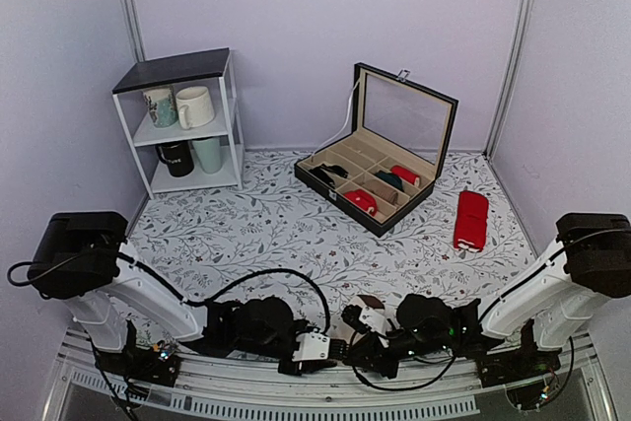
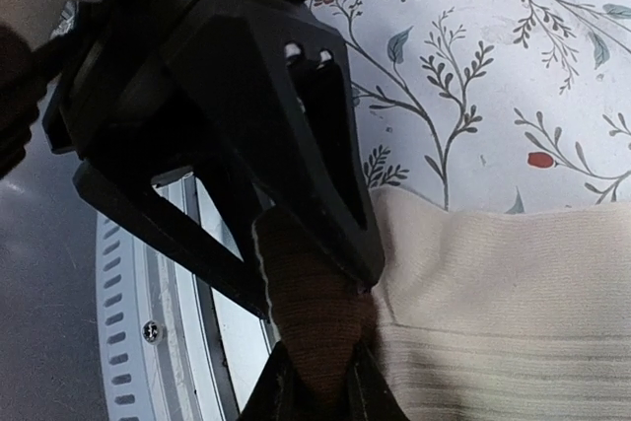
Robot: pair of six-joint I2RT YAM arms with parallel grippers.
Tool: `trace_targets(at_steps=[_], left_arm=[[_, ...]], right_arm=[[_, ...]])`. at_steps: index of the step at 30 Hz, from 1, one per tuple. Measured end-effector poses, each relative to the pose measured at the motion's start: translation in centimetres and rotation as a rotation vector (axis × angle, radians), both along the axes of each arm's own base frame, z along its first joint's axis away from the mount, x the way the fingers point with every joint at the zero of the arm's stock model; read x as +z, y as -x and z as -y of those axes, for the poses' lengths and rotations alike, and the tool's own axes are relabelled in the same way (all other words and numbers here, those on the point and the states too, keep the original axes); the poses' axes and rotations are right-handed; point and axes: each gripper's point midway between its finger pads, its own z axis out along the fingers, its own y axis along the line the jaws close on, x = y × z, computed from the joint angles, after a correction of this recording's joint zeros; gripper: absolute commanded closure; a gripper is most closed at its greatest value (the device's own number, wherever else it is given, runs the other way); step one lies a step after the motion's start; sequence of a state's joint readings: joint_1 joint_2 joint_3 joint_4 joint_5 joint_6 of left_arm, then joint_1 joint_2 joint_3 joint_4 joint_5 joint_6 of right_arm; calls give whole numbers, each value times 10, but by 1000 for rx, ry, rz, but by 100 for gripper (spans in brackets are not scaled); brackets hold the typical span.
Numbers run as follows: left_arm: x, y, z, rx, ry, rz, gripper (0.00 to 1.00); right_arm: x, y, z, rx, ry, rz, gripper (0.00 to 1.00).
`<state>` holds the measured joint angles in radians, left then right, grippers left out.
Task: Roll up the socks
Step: Roll a pair of socks at the center of the board.
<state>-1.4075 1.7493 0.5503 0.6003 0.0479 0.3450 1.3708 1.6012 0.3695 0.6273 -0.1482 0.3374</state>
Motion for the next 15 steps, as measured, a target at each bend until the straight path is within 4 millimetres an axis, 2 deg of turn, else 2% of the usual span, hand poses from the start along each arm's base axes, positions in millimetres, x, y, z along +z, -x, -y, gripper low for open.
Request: trace_targets(at_steps=[3, 5, 11, 15], left_arm=[[-3, 2, 0, -7, -6, -15, 86], [-3, 3, 2, -5, -5, -26, 100], [-3, 3, 6, 8, -8, -52, 100], [-2, 0, 8, 47, -9, -95, 100]], right_arm=[[0, 0, 0, 4, -3, -6, 88], [0, 0, 0, 6, -3, -9, 83], [-3, -1, 2, -6, 23, -18, 55], [3, -11, 9, -65, 47, 25, 49]])
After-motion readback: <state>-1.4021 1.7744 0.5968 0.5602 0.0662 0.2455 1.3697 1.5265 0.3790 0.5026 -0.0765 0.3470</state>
